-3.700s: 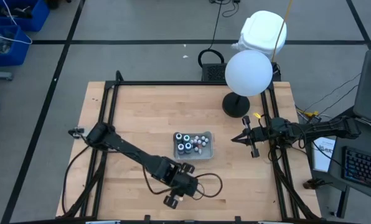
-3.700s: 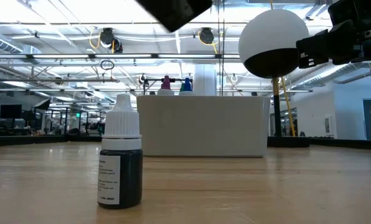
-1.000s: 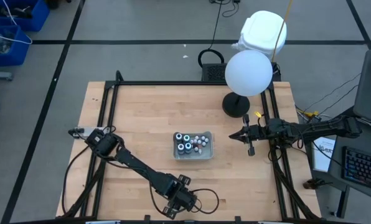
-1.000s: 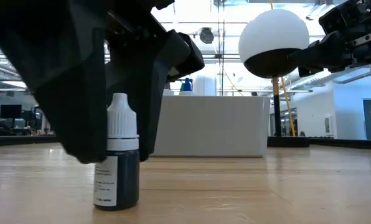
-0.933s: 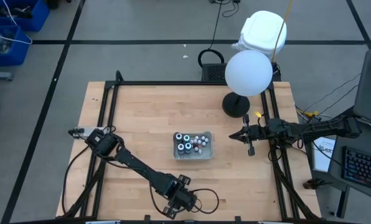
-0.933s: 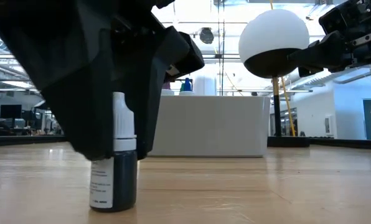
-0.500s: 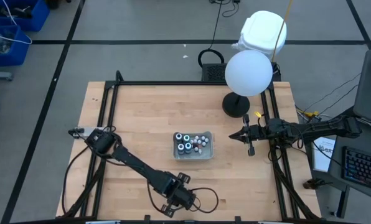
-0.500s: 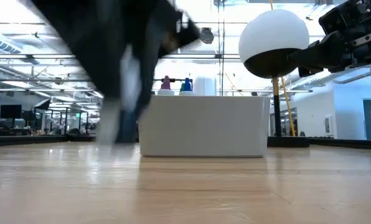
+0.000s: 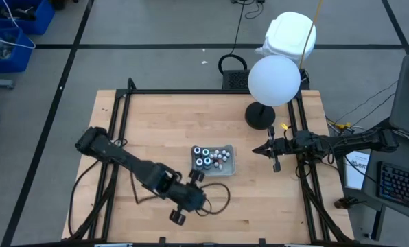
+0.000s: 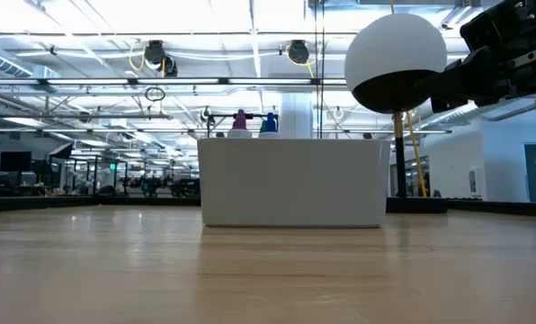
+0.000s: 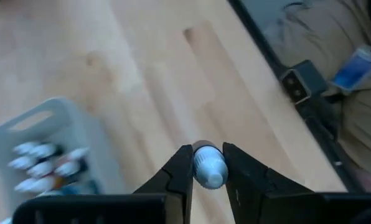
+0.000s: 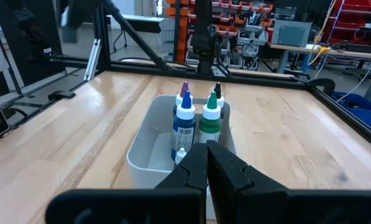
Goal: Pick & Place food coloring
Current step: Put the small blue food coloring bottle into the gray bin
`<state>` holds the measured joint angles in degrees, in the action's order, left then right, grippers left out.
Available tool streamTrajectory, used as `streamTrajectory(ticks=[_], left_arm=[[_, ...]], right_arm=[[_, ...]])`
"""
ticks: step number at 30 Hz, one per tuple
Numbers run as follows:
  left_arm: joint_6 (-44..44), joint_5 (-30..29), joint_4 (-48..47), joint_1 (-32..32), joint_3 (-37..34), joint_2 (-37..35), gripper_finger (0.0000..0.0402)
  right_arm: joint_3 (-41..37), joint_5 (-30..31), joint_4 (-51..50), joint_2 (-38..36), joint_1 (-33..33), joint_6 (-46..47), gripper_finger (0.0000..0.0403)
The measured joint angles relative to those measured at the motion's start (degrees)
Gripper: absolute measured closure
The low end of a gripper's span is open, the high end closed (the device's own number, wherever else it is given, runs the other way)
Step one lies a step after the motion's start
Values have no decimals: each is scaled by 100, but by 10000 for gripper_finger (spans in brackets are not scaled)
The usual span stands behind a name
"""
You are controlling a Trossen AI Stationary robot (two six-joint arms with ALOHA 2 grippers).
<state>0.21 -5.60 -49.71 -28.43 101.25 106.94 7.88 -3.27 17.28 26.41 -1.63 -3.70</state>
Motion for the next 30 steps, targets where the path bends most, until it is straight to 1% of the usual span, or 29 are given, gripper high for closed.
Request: streamTrajectory(ticks=[5, 13, 16, 18, 21, 26, 30], left_arm=[[-12, -408, -380, 53, 0, -454, 332], [-37, -721, -639, 55, -3, -1011, 332], [-37, -754, -542, 50, -222, -1249, 333], [-37, -753, -246, 85, -615, -1517, 333], [-182, -753, 321, 169, -1540, -2066, 333], [-504, -666, 1808, 328, -3288, -3175, 333], [-788, -650, 2867, 411, -4462, -3962, 333]], right_arm=[[0, 0, 0, 0, 0, 2, 403], [-66, 0, 90, 2, 0, 2, 403], [-66, 0, 90, 2, 0, 2, 403], [-66, 0, 90, 2, 1, 4, 403], [-66, 0, 90, 2, 0, 20, 403], [-66, 0, 89, 2, 0, 66, 403], [-66, 0, 125, 2, 1, 61, 403]])
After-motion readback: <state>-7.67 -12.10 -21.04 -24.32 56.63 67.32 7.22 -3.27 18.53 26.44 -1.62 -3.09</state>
